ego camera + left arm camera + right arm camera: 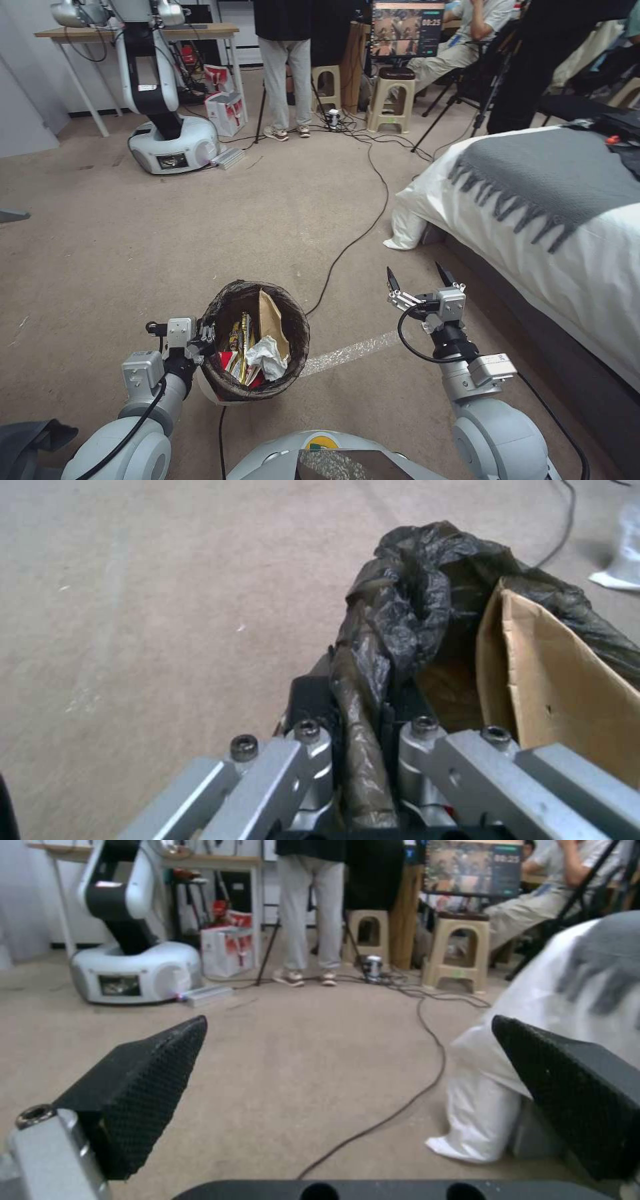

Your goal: Pick up the trash bin, then pick up the garbage from the floor and place it into the trash bin.

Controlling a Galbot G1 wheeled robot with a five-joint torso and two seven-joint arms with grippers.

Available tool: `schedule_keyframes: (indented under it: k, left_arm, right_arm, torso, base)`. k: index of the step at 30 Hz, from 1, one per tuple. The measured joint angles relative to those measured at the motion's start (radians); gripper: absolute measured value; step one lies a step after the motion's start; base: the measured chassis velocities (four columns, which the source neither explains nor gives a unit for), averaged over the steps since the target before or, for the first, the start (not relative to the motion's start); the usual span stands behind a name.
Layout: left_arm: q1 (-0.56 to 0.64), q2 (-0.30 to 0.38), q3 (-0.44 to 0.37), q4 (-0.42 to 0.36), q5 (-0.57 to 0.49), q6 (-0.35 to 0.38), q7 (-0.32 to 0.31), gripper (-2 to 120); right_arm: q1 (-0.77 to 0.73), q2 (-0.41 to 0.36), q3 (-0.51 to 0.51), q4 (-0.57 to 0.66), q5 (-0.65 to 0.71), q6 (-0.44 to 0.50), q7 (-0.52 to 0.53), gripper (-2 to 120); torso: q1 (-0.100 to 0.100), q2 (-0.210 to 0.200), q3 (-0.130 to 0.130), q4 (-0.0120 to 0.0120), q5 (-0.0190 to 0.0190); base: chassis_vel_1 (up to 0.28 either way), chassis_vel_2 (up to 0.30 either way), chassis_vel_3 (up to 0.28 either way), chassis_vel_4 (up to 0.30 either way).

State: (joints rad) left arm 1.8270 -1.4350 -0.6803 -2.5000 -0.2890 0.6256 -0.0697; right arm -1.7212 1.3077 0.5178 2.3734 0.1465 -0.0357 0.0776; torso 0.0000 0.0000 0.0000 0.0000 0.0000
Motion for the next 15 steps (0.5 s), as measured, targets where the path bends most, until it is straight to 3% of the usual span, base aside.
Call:
schedule_keyframes:
  k: [15]
  left_arm:
    - [-0.002, -0.001, -0.001, 0.000, -0.004, -0.001, -0.001, 7]
  right_arm:
    - [0.001, 0.001, 0.003, -0.001, 0.004, -0.002, 0.001, 100]
  torso:
    - [0.000, 0.000, 0.000, 0.0000, 0.0000]
  base:
    - [0.067, 0.068, 0.079, 0.073]
